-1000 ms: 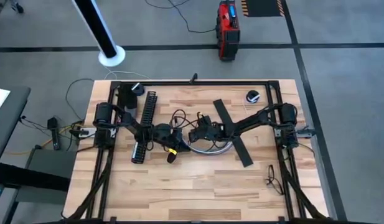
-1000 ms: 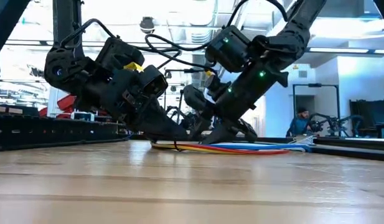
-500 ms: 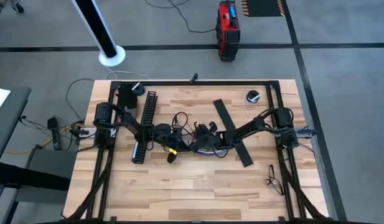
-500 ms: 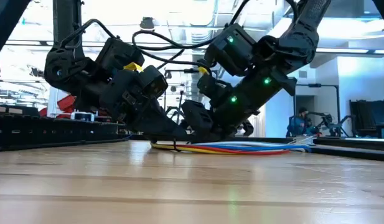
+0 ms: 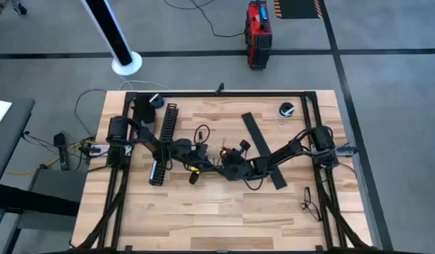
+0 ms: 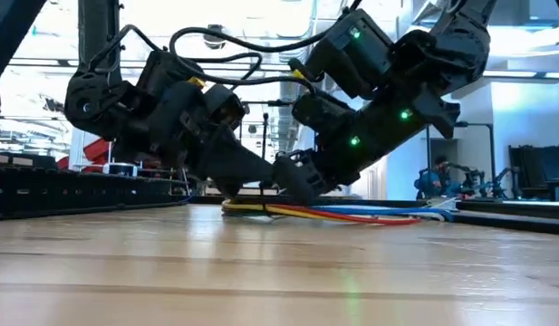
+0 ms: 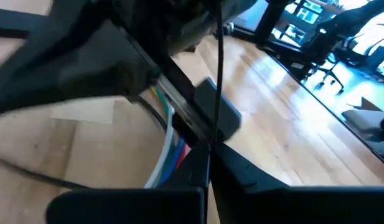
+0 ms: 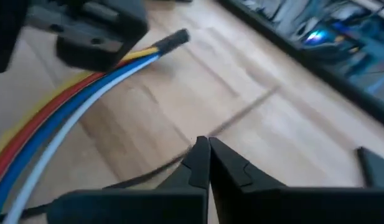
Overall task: Ziptie cables
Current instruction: Wrap the black zip tie on the cable
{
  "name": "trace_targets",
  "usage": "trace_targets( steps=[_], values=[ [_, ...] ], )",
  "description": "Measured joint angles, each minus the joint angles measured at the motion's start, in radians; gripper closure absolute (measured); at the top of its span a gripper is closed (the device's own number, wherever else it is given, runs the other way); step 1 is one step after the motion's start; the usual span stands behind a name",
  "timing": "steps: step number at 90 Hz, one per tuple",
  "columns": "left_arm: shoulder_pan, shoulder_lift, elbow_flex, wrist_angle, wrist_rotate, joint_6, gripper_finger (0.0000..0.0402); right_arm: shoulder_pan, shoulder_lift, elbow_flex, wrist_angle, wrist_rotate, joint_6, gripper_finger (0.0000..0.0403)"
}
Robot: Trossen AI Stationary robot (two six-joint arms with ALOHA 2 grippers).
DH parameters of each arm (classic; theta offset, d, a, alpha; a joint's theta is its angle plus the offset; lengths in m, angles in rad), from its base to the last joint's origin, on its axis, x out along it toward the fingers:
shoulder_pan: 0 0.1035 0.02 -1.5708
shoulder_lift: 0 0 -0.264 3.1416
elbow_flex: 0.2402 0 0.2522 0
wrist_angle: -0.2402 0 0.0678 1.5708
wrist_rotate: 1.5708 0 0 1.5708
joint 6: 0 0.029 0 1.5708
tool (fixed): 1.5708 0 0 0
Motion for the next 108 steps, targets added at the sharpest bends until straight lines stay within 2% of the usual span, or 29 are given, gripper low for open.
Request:
trace_targets(
  steps=[18, 25, 34, 41, 50, 63, 76, 90, 108],
  values=[
    [-0.001, 0.000, -0.004, -0.039, -0.030, 0.035, 0.0402, 0.007, 0.006, -0.050, 0.074, 0.013, -0.031, 0.0403],
    [-0.001, 0.000, -0.005, -0.051, -0.047, 0.035, 0.0401, 0.007, 0.006, -0.087, 0.138, -0.038, -0.015, 0.0403],
    [0.000, -0.001, -0.005, -0.051, -0.053, 0.028, 0.0401, -0.001, -0.003, -0.116, 0.186, -0.153, 0.049, 0.0403],
    [-0.001, -0.001, -0.005, -0.051, -0.053, 0.012, 0.0401, -0.007, -0.019, -0.117, 0.168, -0.223, 0.125, 0.0403],
    [-0.001, -0.002, -0.005, -0.058, -0.055, -0.003, 0.0401, -0.010, -0.055, -0.117, 0.093, -0.243, 0.208, 0.0397],
    [-0.002, -0.003, -0.004, -0.066, -0.061, -0.014, 0.0401, -0.026, -0.155, -0.116, -0.074, -0.254, 0.320, 0.0360],
    [-0.002, -0.003, -0.004, -0.068, -0.061, -0.014, 0.0401, -0.070, -0.226, -0.116, -0.200, -0.306, 0.482, 0.0316],
    [-0.002, -0.003, -0.003, -0.069, -0.061, -0.015, 0.0401, -0.134, -0.204, -0.116, -0.192, -0.445, 0.641, 0.0275],
    [-0.001, -0.003, -0.003, -0.071, -0.060, -0.017, 0.0402, -0.157, -0.138, -0.117, -0.113, -0.448, 0.756, 0.0228]
  ],
)
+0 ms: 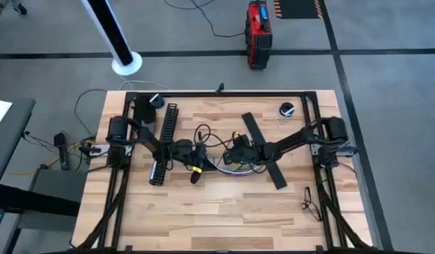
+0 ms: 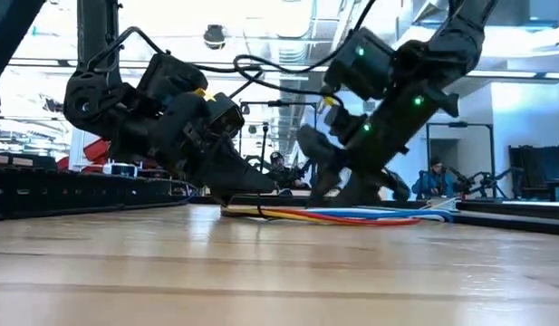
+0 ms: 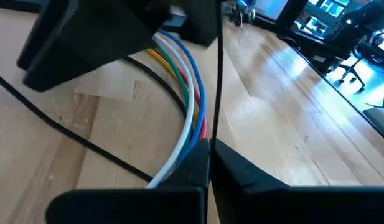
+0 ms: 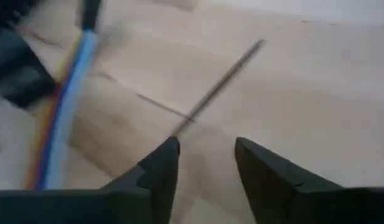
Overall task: Ziptie cables
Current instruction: Wrap the black zip tie on the cable
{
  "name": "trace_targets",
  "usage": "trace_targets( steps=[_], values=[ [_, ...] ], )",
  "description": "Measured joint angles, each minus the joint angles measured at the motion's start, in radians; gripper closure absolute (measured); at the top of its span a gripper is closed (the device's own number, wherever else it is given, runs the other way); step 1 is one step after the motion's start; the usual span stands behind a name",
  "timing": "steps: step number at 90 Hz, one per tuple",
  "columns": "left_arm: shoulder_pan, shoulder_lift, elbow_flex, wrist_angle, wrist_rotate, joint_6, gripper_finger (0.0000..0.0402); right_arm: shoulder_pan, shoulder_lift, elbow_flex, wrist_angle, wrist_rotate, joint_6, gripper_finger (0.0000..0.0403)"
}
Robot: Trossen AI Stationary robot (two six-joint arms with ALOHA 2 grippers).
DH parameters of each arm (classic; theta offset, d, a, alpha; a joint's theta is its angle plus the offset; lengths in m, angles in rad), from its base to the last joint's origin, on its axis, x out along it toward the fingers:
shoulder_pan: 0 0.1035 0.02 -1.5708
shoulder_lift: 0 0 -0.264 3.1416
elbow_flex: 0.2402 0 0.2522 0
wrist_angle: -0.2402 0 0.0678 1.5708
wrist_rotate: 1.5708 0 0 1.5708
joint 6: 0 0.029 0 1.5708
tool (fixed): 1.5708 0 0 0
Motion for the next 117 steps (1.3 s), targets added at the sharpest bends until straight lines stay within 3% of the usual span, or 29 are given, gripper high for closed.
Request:
trace_targets(
  steps=[14, 29, 41, 54, 61, 72, 87, 105, 117],
  values=[
    [0.000, 0.000, 0.000, -0.005, 0.000, -0.002, 0.0401, 0.003, 0.025, -0.019, 0.117, 0.023, 0.077, 0.0220],
    [0.000, 0.000, 0.001, -0.011, 0.001, 0.006, 0.0401, 0.000, 0.043, -0.019, 0.130, 0.067, 0.125, 0.0242],
    [0.000, 0.000, 0.001, -0.013, 0.002, 0.008, 0.0401, -0.010, 0.046, -0.019, 0.136, 0.092, 0.119, 0.0291],
    [0.000, 0.000, 0.001, -0.014, 0.002, 0.007, 0.0401, -0.008, 0.048, -0.021, 0.141, 0.107, 0.057, 0.0379],
    [0.000, 0.000, 0.001, -0.014, 0.002, 0.009, 0.0401, -0.002, 0.048, -0.022, 0.151, 0.115, 0.003, 0.0394],
    [0.001, 0.000, 0.001, -0.015, 0.000, 0.015, 0.0401, 0.013, 0.048, -0.022, 0.221, 0.141, -0.140, 0.0401],
    [0.008, 0.000, 0.001, -0.016, 0.001, 0.017, 0.0401, 0.067, 0.048, -0.021, 0.385, 0.205, -0.523, 0.0402],
    [0.031, 0.000, 0.001, -0.019, 0.001, 0.022, 0.0401, 0.135, 0.048, -0.021, 0.410, 0.279, -0.920, 0.0403],
    [0.041, 0.000, 0.001, -0.021, 0.004, 0.038, 0.0401, 0.161, 0.048, -0.021, 0.422, 0.305, -1.062, 0.0403]
  ],
)
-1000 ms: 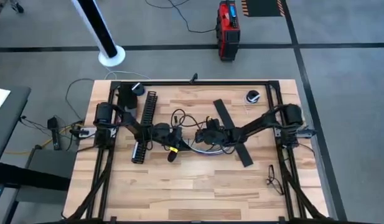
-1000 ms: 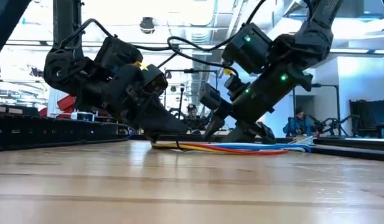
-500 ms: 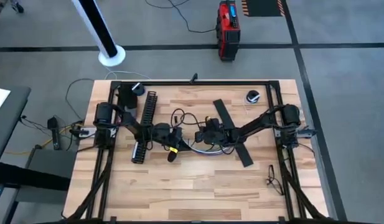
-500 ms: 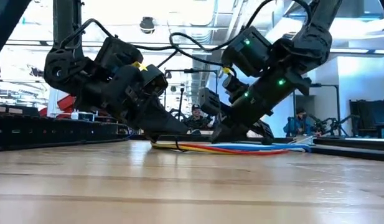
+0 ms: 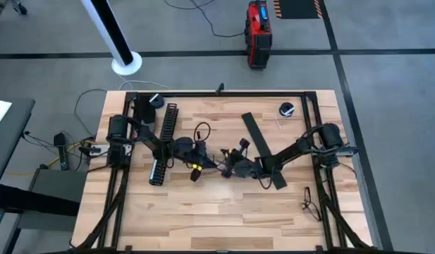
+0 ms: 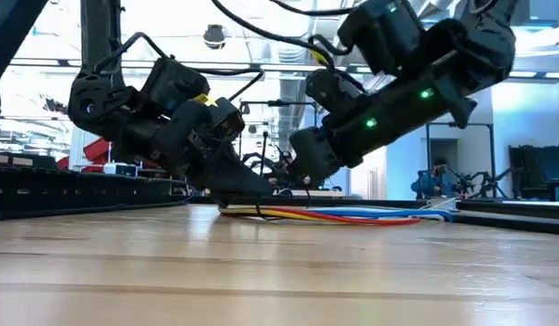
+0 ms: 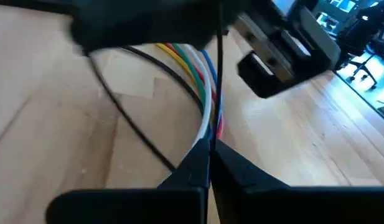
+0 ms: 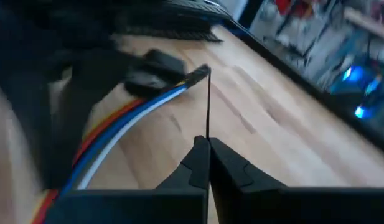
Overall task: Ziptie cables
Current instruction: Wrap the black zip tie on the cable
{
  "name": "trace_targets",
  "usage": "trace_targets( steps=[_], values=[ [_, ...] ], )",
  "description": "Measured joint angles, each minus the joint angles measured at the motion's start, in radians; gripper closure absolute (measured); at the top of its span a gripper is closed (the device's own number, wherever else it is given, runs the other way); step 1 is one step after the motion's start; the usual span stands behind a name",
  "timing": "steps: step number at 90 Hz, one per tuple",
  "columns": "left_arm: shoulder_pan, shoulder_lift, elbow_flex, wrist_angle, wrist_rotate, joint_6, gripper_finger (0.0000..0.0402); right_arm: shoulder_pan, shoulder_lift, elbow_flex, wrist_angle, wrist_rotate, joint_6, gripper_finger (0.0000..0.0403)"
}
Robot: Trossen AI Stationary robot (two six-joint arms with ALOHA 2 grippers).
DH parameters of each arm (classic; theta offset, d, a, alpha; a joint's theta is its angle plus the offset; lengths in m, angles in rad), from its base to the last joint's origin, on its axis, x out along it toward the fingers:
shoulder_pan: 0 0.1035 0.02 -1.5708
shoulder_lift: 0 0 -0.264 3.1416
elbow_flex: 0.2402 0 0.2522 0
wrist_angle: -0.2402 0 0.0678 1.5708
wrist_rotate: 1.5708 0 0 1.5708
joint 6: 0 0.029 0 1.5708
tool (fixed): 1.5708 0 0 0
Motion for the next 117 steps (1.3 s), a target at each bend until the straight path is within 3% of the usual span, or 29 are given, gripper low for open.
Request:
trace_targets(
  steps=[15, 35, 55, 81, 101, 117],
  values=[
    [0.003, 0.000, 0.000, -0.002, 0.021, 0.007, 0.0401, 0.006, 0.000, 0.000, 0.020, 0.011, -0.103, 0.0403],
    [0.004, 0.002, 0.000, -0.004, 0.174, 0.076, 0.0401, 0.008, 0.000, -0.001, 0.030, 0.009, -0.237, 0.0403],
    [0.014, 0.002, 0.000, -0.003, 0.298, 0.166, 0.0401, 0.024, -0.001, -0.044, 0.150, -0.025, -0.359, 0.0403],
    [0.054, 0.002, 0.011, -0.018, 0.310, 0.155, 0.0401, 0.034, -0.002, -0.056, 0.190, -0.068, -0.415, 0.0403],
    [0.054, 0.002, 0.084, -0.194, 0.323, 0.182, 0.0401, 0.023, -0.002, -0.056, 0.190, -0.097, -0.435, 0.0403],
    [0.056, 0.002, 0.095, -0.173, 0.344, 0.183, 0.0401, 0.025, -0.002, -0.056, 0.159, -0.100, -0.463, 0.0403]
  ],
)
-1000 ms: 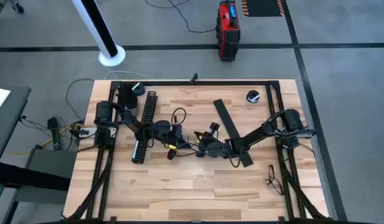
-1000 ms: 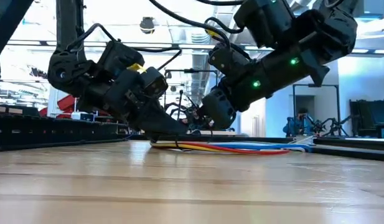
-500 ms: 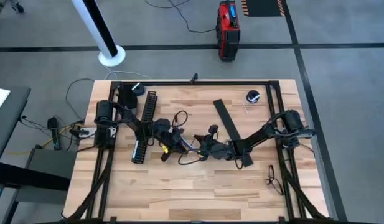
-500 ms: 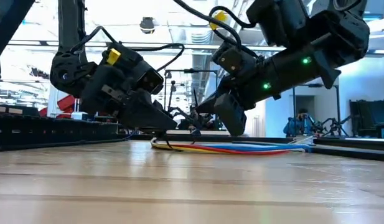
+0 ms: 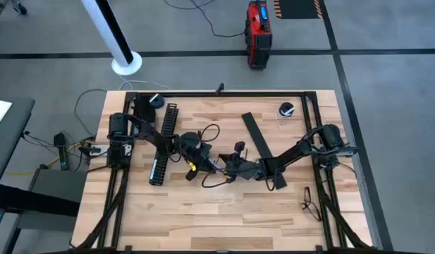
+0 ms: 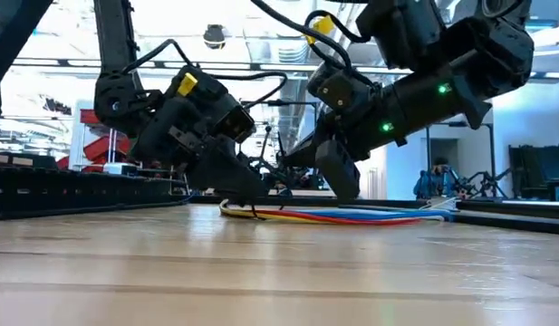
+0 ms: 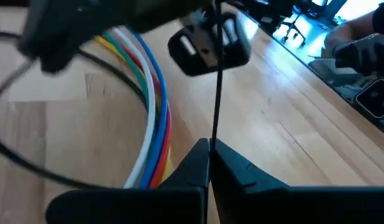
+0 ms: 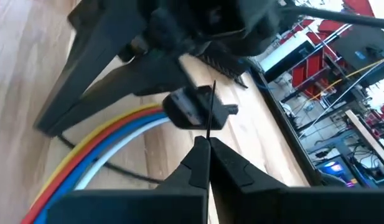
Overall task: Ziptie cables
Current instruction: Wrap the black zip tie on the cable
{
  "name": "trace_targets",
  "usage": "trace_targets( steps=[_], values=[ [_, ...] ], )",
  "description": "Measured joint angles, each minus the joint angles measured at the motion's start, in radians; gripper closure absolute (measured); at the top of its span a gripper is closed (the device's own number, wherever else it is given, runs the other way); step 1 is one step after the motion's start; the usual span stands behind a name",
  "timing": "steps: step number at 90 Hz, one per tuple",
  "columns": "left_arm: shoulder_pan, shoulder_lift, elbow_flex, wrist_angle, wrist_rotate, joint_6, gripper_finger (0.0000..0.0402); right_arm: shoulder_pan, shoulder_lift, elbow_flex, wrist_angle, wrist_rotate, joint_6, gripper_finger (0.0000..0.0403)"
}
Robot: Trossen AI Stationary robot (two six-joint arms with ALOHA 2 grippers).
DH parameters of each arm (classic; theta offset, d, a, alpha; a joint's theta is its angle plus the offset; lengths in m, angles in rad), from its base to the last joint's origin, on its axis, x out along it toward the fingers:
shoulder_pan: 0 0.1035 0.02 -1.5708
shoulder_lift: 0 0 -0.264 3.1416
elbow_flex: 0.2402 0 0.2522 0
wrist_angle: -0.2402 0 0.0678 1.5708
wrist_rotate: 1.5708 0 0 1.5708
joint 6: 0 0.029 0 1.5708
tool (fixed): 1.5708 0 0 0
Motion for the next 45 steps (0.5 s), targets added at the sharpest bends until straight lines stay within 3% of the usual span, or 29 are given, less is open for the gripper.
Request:
trace_targets(
  steps=[45],
  values=[
    [0.000, 0.000, 0.014, -0.002, 0.023, -0.135, 0.0401, -0.007, 0.000, 0.000, -0.001, -0.011, -0.034, 0.0403]
  ],
)
